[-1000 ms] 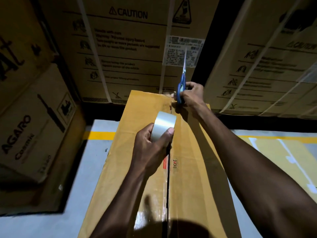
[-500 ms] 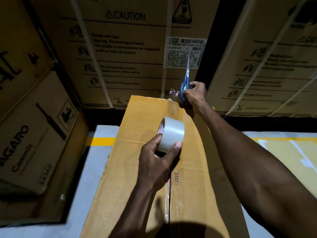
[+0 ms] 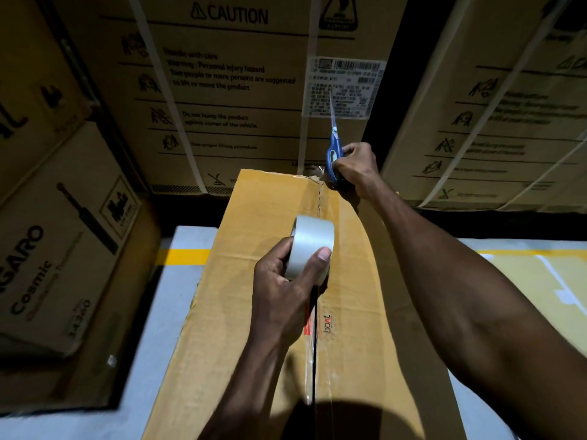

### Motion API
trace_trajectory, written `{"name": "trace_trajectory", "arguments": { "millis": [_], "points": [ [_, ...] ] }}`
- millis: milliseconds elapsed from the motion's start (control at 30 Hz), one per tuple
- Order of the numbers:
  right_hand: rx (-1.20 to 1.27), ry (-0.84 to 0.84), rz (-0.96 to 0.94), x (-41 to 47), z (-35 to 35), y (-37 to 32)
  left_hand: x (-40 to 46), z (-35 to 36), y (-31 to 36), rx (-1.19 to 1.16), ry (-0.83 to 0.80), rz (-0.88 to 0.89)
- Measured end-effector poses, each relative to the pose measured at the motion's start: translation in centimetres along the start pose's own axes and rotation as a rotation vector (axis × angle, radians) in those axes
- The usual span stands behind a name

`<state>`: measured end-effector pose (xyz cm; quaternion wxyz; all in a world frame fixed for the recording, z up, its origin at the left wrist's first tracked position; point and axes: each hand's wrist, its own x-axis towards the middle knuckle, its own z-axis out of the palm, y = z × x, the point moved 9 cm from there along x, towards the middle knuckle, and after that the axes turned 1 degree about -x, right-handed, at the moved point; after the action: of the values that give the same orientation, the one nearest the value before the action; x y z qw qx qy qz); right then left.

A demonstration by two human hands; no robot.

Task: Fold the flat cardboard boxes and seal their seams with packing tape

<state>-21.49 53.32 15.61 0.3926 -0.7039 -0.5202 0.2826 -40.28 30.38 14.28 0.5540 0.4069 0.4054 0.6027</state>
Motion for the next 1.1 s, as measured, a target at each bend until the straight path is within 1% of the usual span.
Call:
{"name": "trace_trajectory", "arguments": {
  "millis": [100, 200, 267, 367, 467, 567, 633, 667, 733, 767, 800, 833, 933, 967, 1100],
  "points": [
    [-0.007, -0.019, 0.006, 0.2, 0.2, 0.2, 0.1, 0.2, -0.1, -0.011, -0.019, -0.016],
    [-0.071, -0.051, 0.024, 0.4, 0.6, 0.2, 0.1, 0.2, -0.3, -0.003, -0.032, -0.022],
    [-0.151, -0.119, 0.035, 0.8, 1.0, 0.0, 0.0, 0.3, -0.3, -0.011, -0.039, -0.030],
    [-0.364, -0.208, 0.026, 1.0, 1.1, -0.7, 0.1, 0.3, -0.5, -0.039, -0.039, -0.060],
    [-0.617, -0.193, -0.012, 1.4, 0.6, -1.2, 0.1, 0.4, -0.7, -0.044, -0.047, -0.069],
    [-0.661, -0.120, -0.032, 1.1, 0.3, -1.0, 0.1, 0.4, -0.6, -0.020, -0.049, -0.049],
    [-0.606, -0.058, -0.085, 0.6, 0.3, -1.0, 0.2, 0.3, -0.7, -0.004, -0.045, -0.041],
    [-0.540, -0.017, -0.124, 0.3, 0.2, -1.0, 0.2, 0.2, -0.8, 0.002, -0.044, -0.039],
    [-0.295, 0.048, -0.170, -0.2, -0.4, -0.9, 0.2, 0.2, -0.9, 0.020, -0.039, -0.039],
    [-0.140, 0.046, -0.168, -0.5, -0.6, -0.7, 0.2, 0.1, -0.9, 0.026, -0.036, -0.041],
    [-0.006, 0.007, -0.155, -0.7, -0.6, -0.3, 0.2, 0.2, -0.9, 0.019, -0.034, -0.046],
    [0.077, -0.061, -0.141, -1.0, -0.3, -0.1, 0.1, 0.2, -0.9, 0.008, -0.035, -0.053],
    [0.108, -0.294, -0.106, -2.0, 1.1, 0.6, 0.2, 0.3, -1.0, 0.006, -0.033, -0.064],
    [0.114, -0.338, -0.103, -2.2, 1.3, 0.8, 0.1, 0.3, -1.0, -0.004, -0.031, -0.069],
    [0.201, -0.427, -0.078, -2.3, 1.9, 1.2, 0.0, 0.5, -0.9, -0.031, -0.031, -0.082]
  ]
}}
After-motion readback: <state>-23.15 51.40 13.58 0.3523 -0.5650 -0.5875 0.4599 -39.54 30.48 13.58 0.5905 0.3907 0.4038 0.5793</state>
